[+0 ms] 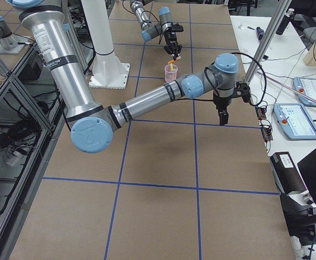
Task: Collect pens into pen holder
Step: 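Open the left gripper and withdraw the left arm away from the cup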
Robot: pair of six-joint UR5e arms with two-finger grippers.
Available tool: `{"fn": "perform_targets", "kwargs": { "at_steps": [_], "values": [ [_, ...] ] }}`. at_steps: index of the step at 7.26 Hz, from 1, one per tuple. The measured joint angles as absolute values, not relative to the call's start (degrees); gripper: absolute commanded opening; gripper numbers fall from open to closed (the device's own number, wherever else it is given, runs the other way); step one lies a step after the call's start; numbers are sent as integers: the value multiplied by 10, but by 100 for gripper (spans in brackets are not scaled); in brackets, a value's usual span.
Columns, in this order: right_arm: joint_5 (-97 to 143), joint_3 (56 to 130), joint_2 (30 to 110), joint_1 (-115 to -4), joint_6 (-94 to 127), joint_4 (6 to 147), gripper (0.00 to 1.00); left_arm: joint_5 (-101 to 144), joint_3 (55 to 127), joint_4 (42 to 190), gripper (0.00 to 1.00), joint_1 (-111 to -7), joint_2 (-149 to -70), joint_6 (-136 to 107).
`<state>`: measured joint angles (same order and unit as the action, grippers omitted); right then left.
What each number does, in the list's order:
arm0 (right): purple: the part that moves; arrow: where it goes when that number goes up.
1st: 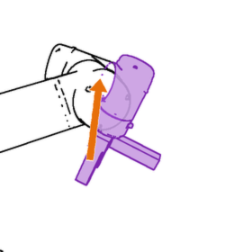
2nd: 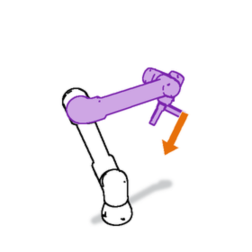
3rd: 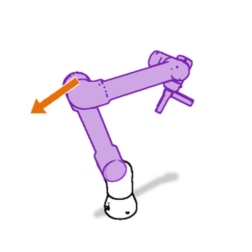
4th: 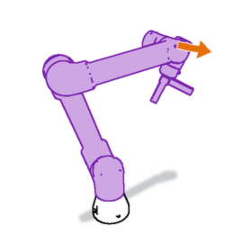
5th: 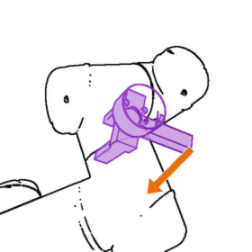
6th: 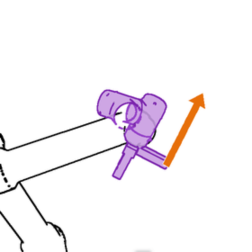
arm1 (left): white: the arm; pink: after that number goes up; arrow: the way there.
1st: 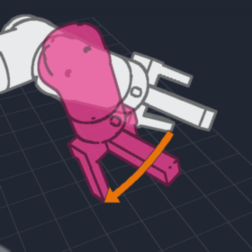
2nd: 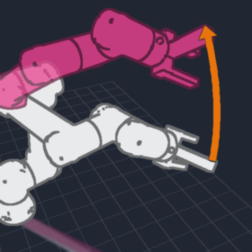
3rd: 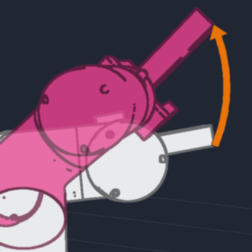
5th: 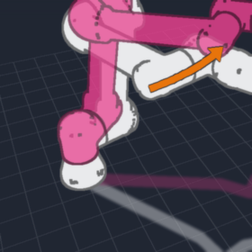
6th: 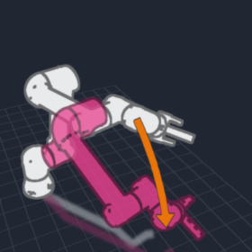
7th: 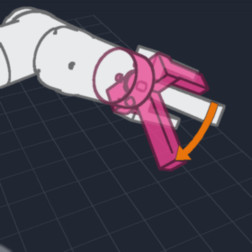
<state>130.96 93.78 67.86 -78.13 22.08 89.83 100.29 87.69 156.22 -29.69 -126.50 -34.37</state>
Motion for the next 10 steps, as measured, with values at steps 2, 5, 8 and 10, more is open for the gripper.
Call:
{"fn": "perform_targets", "kwargs": {
  "at_steps": [2,5,8,10],
  "values": [
    [1309,938,678,-781,221,898,100,1003,876,1563,58,-297,-1265,-344],
    [1310,921,674,-793,213,900,100,1005,879,1554,100,-303,-1265,-360],
    [1329,863,676,-846,139,904,100,1079,906,1411,100,-370,-1263,-433],
    [1337,846,716,-882,95,902,100,1167,923,1270,100,-452,-1245,-395]
  ]
}}
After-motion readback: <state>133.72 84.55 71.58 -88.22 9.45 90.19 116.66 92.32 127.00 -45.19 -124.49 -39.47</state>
